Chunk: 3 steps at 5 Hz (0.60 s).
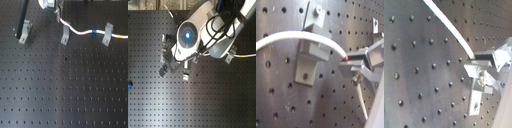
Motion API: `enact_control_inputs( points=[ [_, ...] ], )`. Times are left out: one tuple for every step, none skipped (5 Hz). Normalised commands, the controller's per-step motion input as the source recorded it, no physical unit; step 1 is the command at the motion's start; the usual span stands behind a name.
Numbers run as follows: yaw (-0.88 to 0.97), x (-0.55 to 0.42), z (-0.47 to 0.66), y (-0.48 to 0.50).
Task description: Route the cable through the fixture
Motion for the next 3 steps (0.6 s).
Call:
enact_control_inputs(
  points=[
    [0.00, -0.031, 0.09, -0.009],
    [0.00, -0.024, 0.32, -0.022],
    [-0.10, -0.113, 0.42, -0.090]
  ],
)
